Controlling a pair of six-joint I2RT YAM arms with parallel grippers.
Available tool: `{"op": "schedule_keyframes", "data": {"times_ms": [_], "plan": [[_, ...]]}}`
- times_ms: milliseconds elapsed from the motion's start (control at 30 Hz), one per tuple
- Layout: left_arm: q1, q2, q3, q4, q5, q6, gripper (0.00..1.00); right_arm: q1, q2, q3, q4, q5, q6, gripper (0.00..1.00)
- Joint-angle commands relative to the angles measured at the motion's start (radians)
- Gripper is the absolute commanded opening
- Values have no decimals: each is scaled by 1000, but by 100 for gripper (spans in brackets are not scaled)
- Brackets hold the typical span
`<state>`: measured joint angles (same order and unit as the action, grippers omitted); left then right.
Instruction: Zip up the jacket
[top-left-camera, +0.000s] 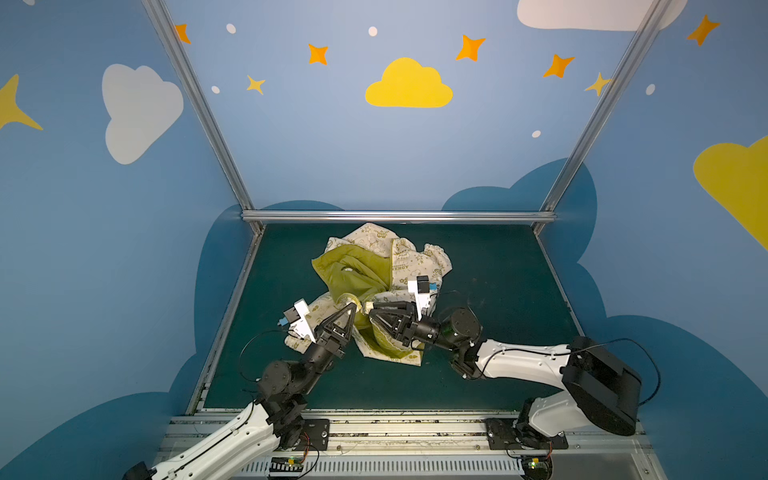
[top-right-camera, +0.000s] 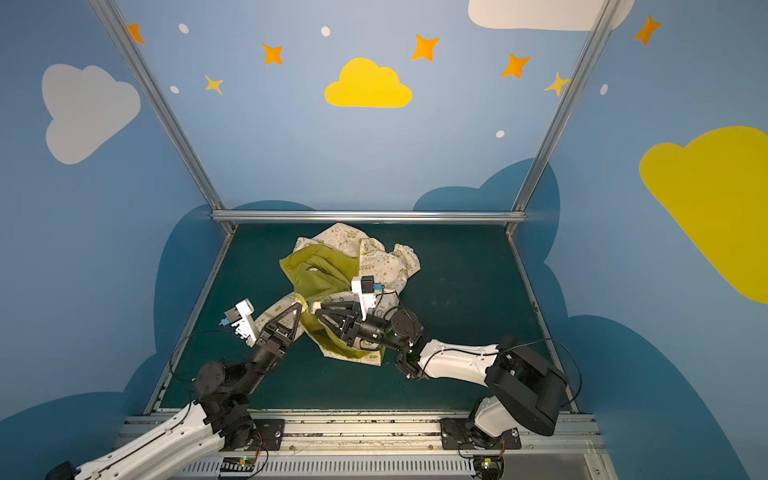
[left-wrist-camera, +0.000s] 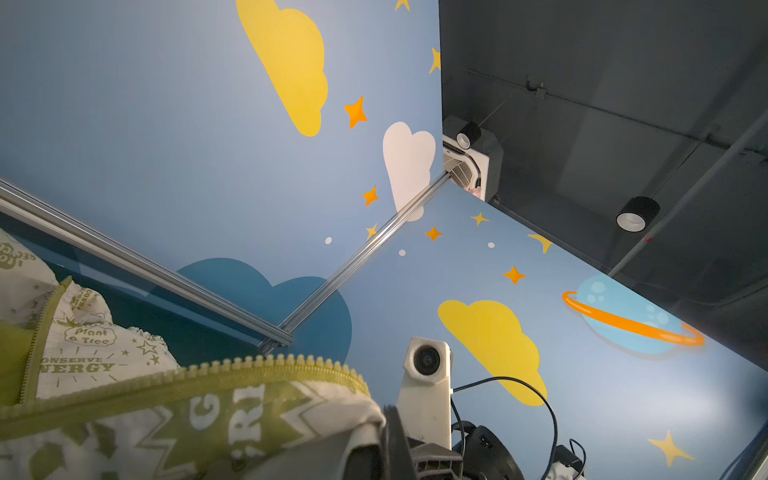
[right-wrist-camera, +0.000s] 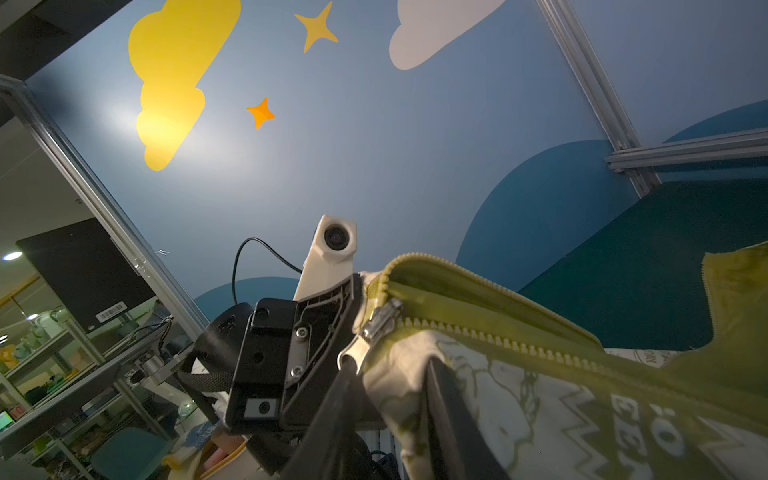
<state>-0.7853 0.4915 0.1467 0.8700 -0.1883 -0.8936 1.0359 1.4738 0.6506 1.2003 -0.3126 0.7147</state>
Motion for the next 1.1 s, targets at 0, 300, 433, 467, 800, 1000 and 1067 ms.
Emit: {"op": "schedule_keyframes", "data": {"times_ms": [0, 300, 433, 467, 800, 1000, 1067], "plan": [[5, 7, 0, 29, 8, 9, 3, 1, 20, 42, 22, -35, 36, 35], [4, 20, 2, 38, 15, 2, 3, -7, 57, 55, 100, -36, 66, 23], [4, 3, 1, 18, 10, 5, 3, -13, 63, 51, 123, -33, 78, 20], [5, -1, 1, 14, 10, 5, 3, -14, 65, 49, 134, -33, 81, 18], [5, -8, 7, -12, 20, 10, 3, -15, 95, 78, 194, -39, 107, 0], [4, -7, 16, -23, 31, 45, 3, -7, 107, 122, 207, -63, 156, 0], [4, -9, 23, -44, 32, 61, 3, -7, 102, 124, 207, -63, 162, 0]]}}
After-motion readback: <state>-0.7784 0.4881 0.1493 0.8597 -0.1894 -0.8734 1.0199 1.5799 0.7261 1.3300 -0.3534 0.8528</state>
